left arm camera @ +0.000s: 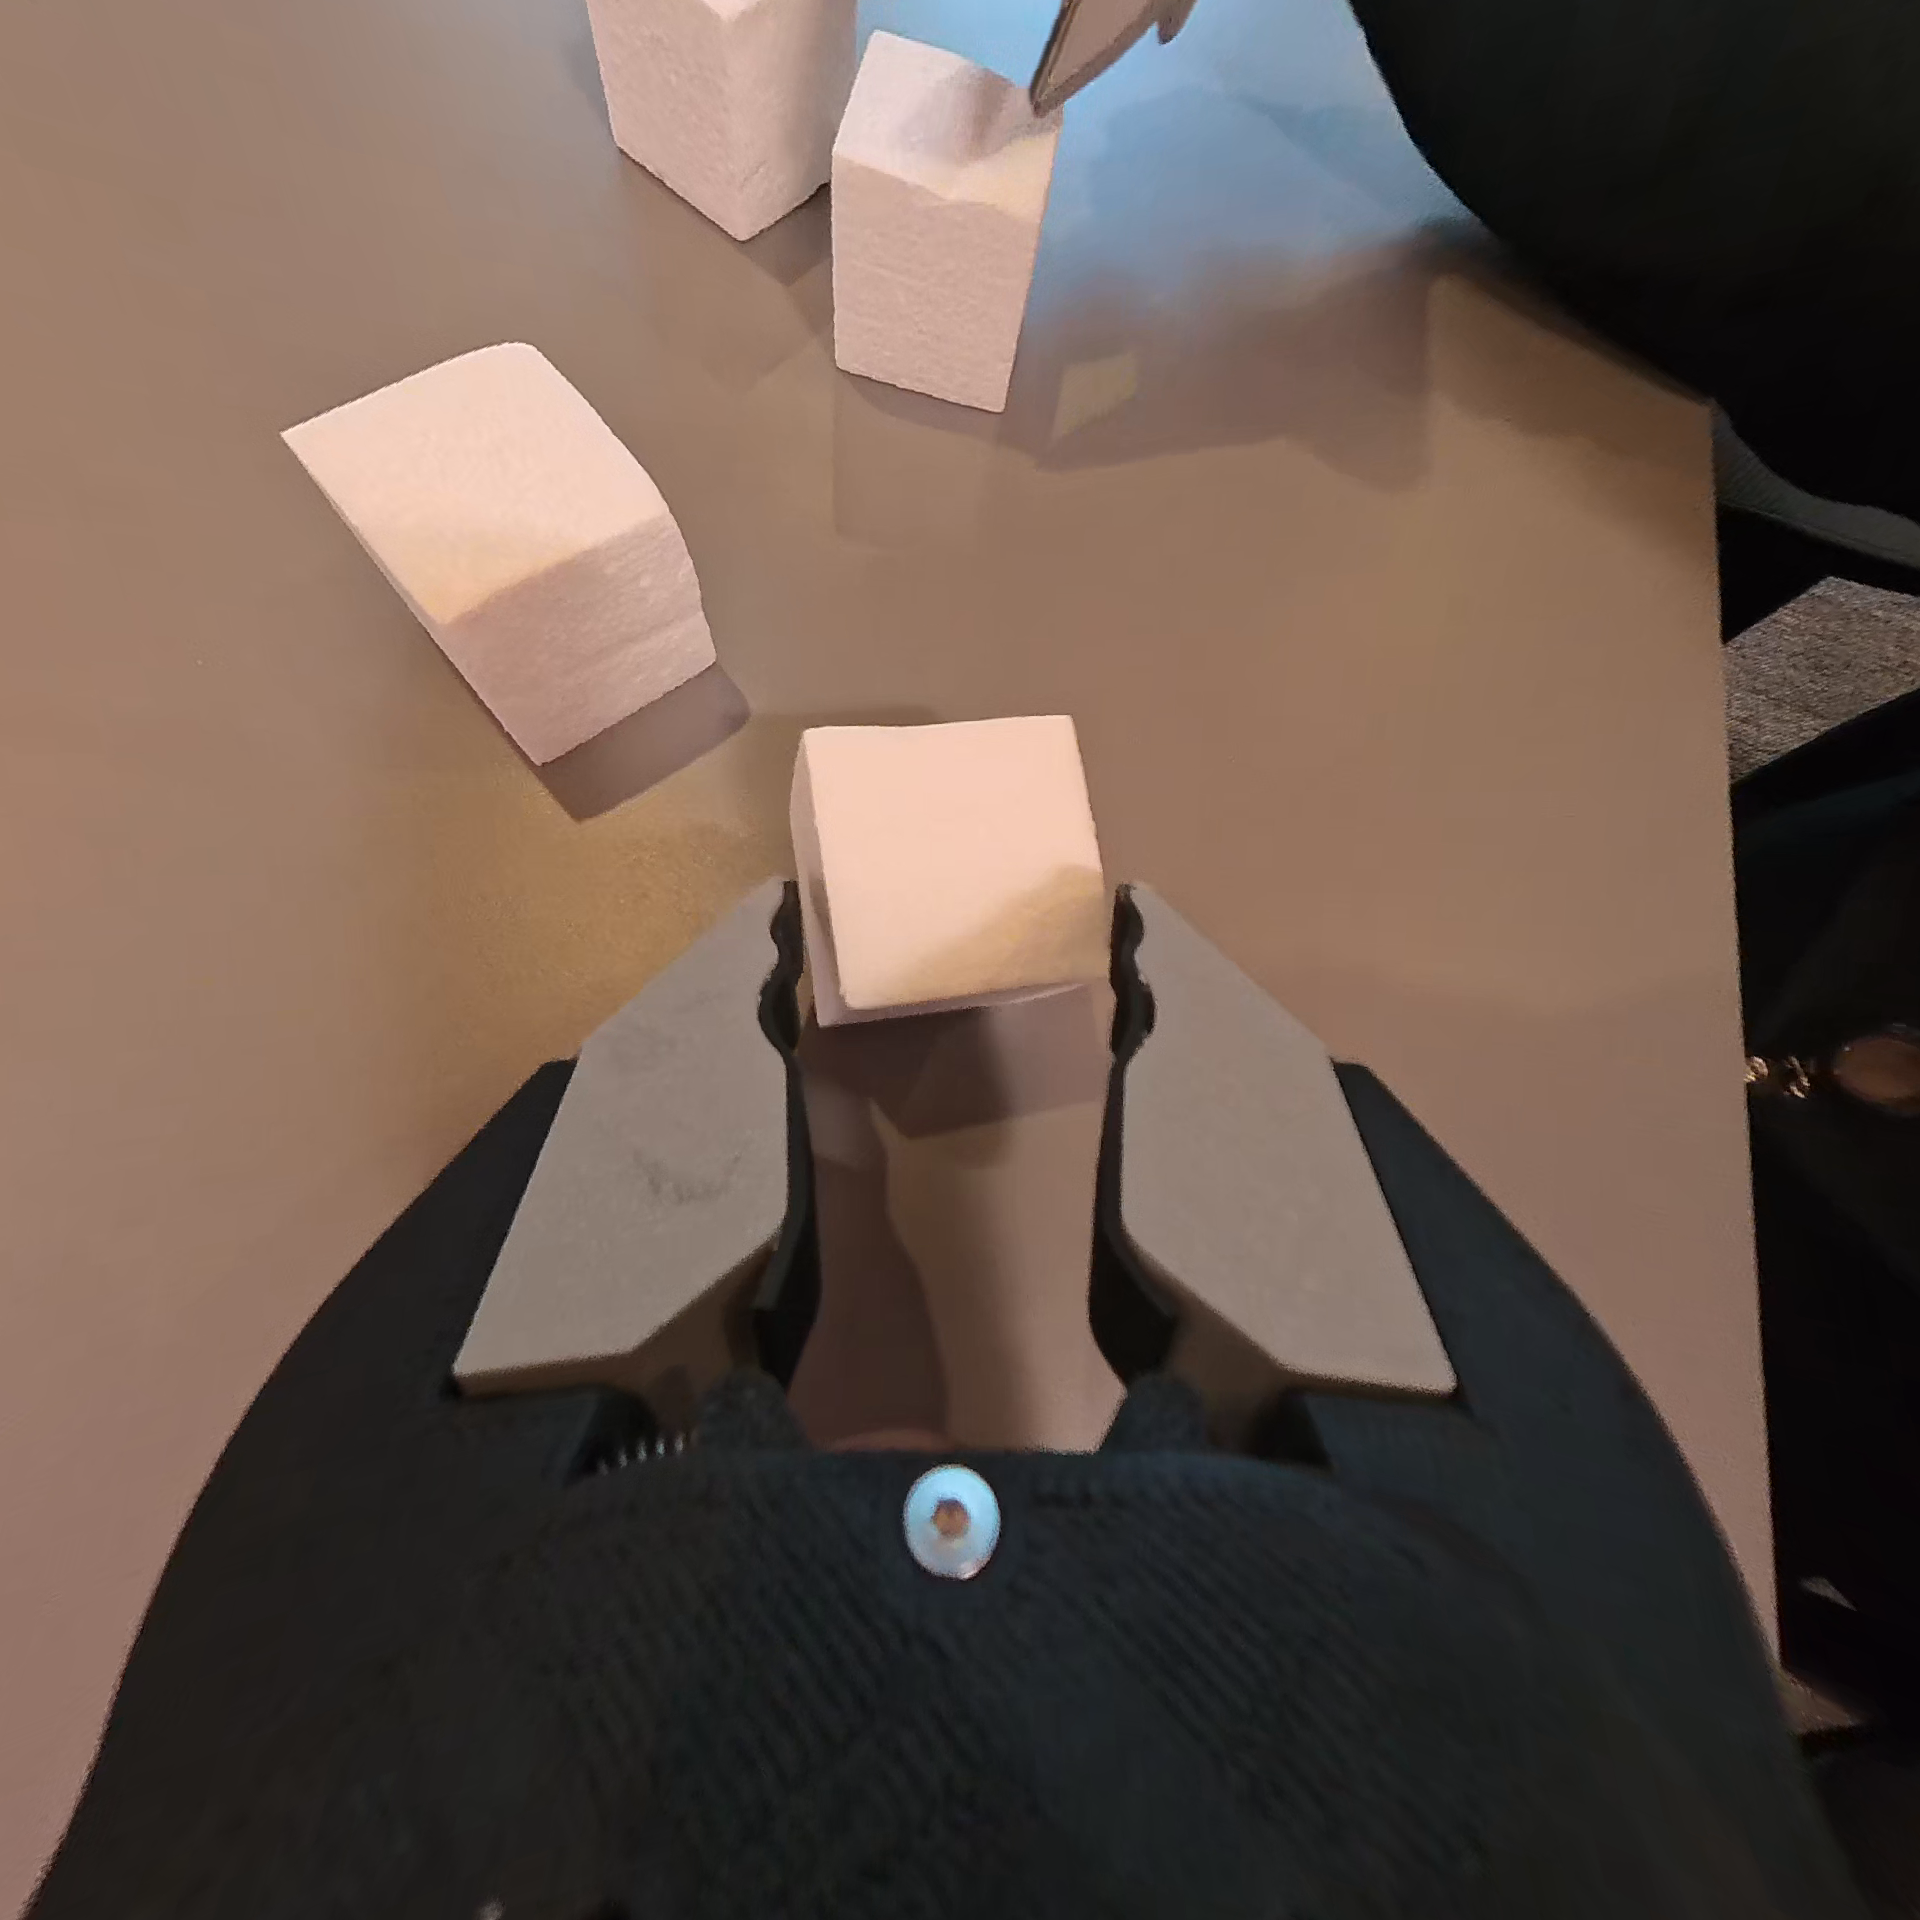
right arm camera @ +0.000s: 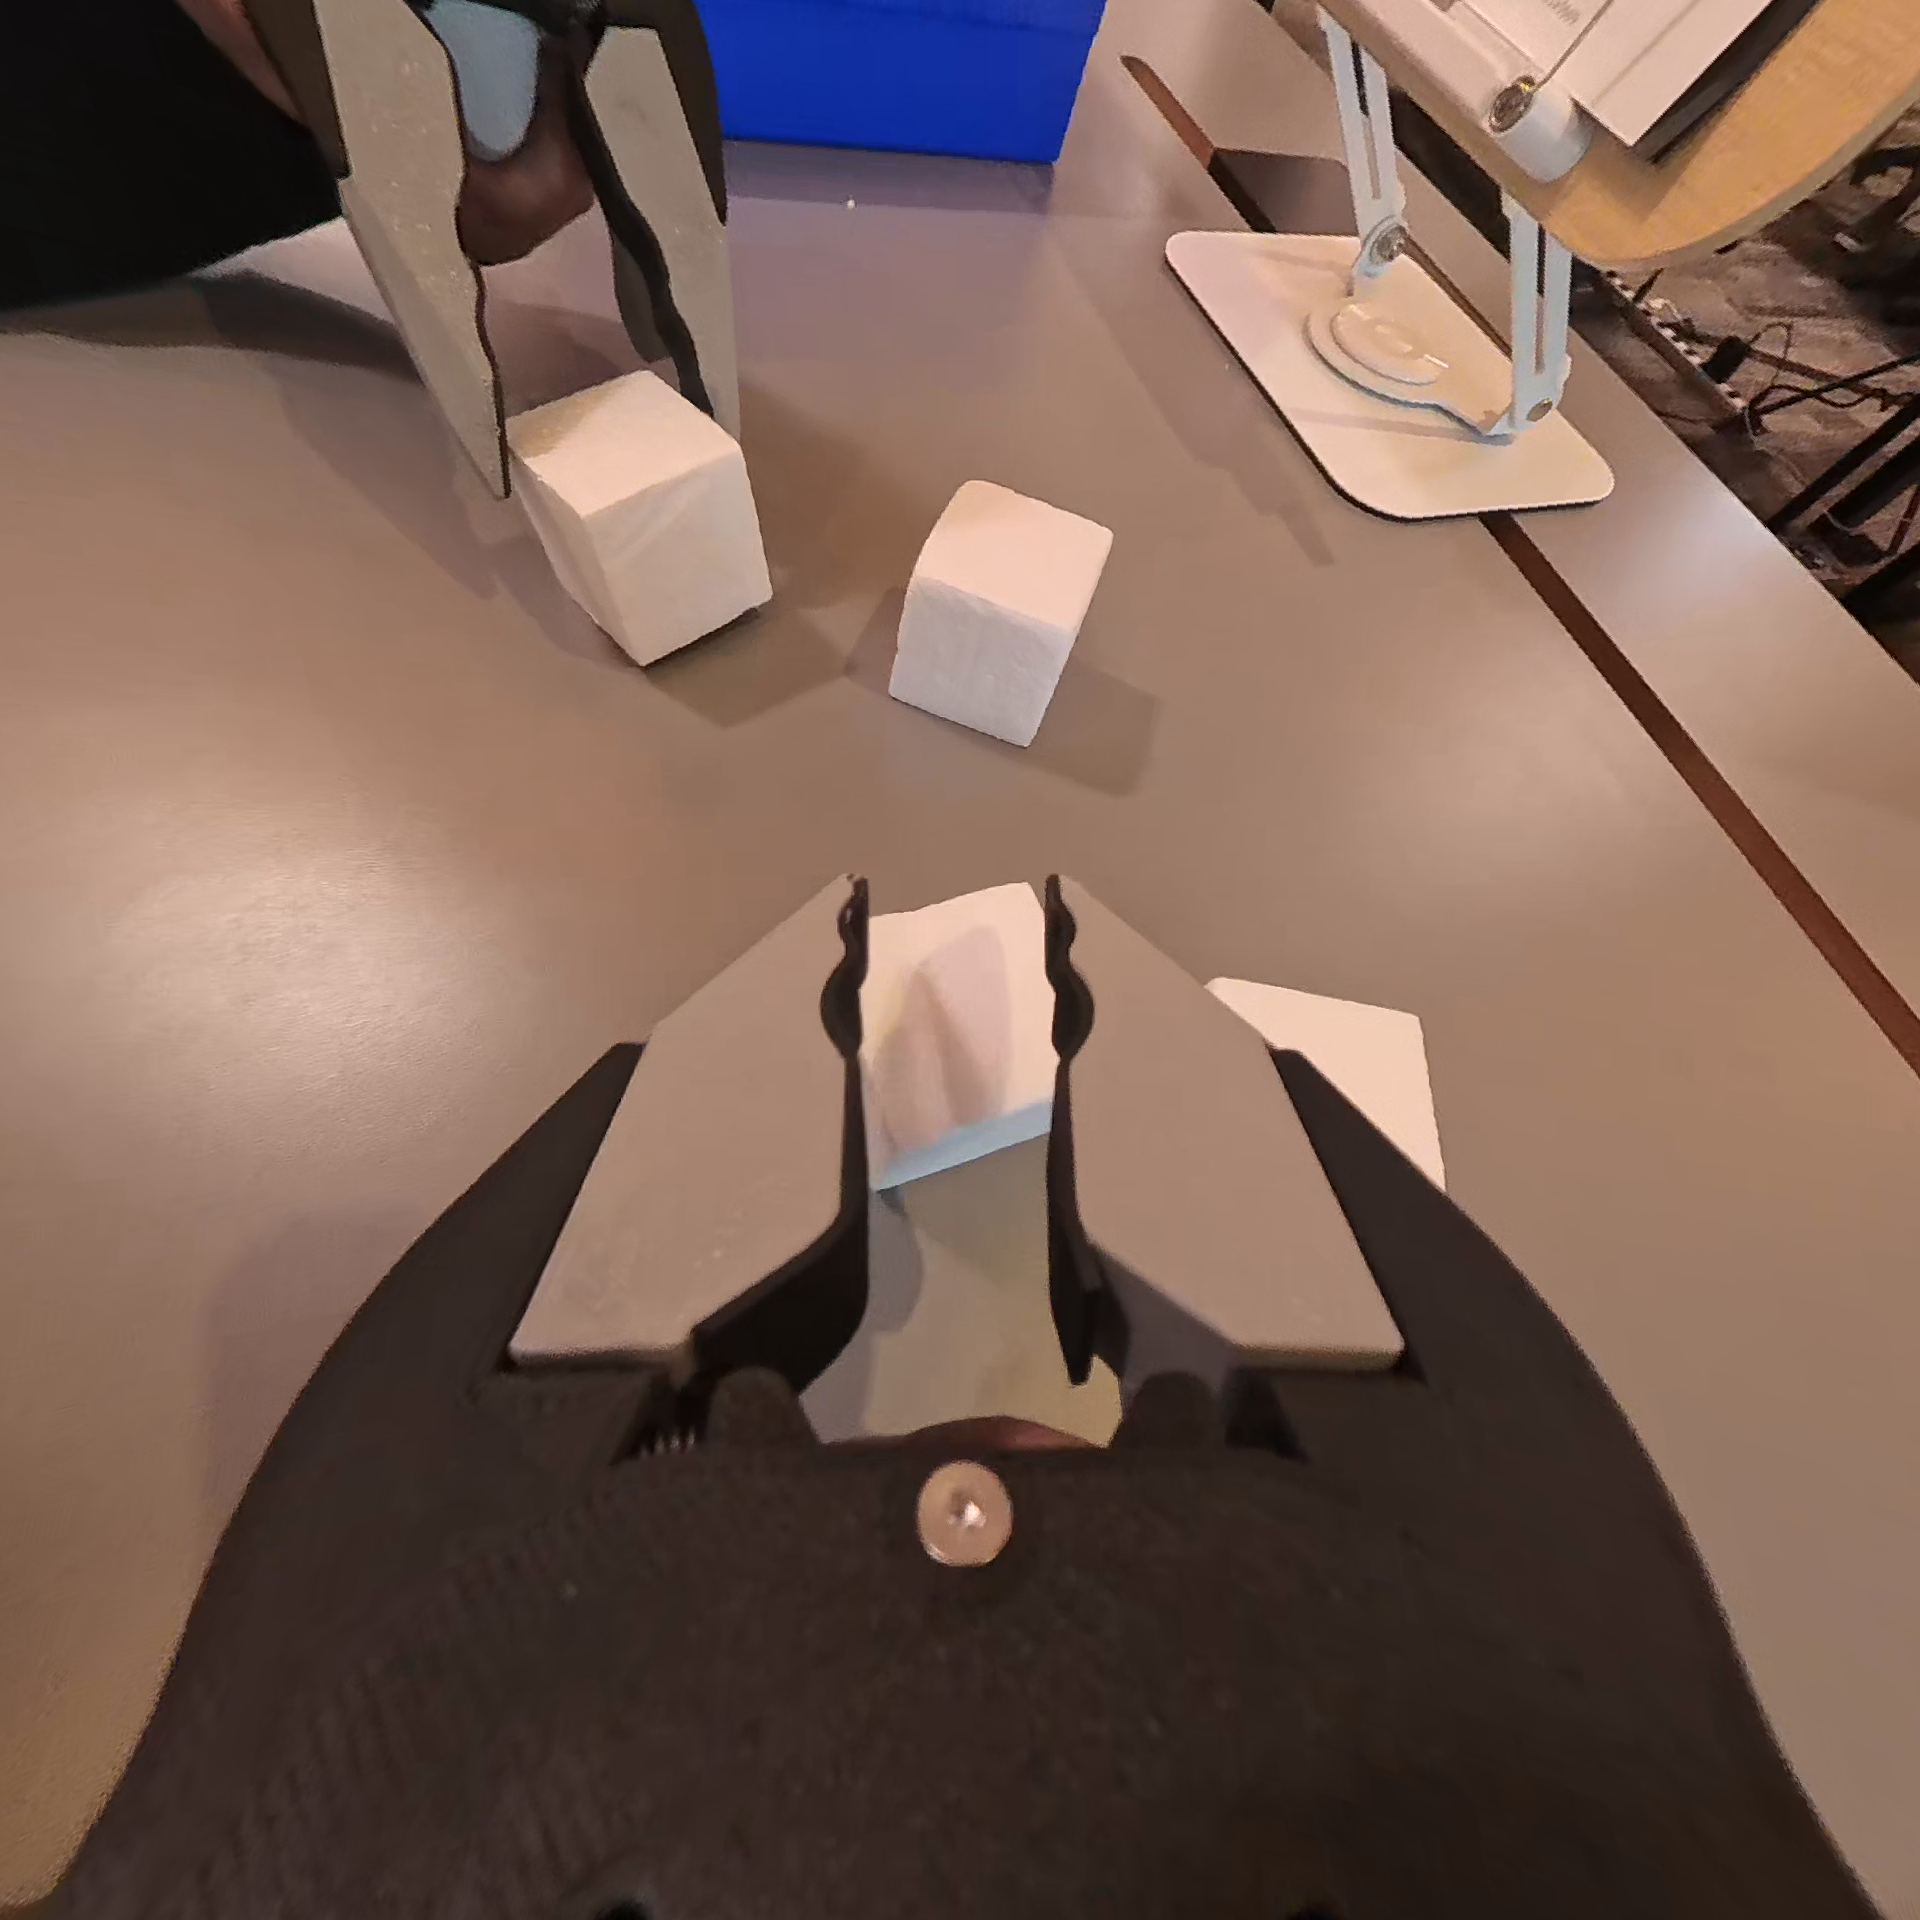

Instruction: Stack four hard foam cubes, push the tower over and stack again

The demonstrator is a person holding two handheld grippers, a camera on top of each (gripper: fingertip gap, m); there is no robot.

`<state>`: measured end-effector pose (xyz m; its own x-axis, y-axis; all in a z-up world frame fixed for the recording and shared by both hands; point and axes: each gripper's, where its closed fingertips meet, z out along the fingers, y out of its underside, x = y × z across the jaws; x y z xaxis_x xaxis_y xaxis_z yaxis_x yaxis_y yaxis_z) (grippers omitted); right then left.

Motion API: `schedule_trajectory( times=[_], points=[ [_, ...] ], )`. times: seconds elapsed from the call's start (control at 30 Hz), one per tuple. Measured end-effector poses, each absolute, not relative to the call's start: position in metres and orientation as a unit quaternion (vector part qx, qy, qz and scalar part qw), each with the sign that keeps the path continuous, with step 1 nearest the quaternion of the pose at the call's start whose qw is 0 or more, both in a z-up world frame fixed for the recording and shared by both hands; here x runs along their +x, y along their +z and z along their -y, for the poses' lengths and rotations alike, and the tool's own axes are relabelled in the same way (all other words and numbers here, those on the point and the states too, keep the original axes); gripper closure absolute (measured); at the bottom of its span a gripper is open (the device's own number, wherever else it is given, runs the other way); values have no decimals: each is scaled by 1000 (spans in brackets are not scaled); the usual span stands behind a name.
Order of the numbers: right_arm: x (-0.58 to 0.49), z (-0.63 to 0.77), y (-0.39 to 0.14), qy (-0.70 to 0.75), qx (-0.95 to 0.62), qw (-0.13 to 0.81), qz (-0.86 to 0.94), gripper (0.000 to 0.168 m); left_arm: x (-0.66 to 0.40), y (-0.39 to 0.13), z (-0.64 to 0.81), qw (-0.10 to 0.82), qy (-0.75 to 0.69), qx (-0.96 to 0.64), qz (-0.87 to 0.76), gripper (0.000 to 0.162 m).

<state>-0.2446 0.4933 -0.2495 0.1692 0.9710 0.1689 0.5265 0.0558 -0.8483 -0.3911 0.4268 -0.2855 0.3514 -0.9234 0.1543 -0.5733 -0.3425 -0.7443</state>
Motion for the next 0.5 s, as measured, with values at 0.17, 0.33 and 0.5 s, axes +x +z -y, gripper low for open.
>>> schedule_trajectory(
  times=[0.17,0.33,0.5],
  points=[
    [-239,-488,-246,290,-630,421,585,125,-395,-287,-422,288,-296,-763,-497,103],
    [-236,-493,-250,284,-640,418,579,125,-401,-285,-424,295,-285,-765,-497,102],
    [-234,-494,-251,279,-642,417,580,125,-404,-280,-425,304,-285,-763,-494,103]
  ],
)
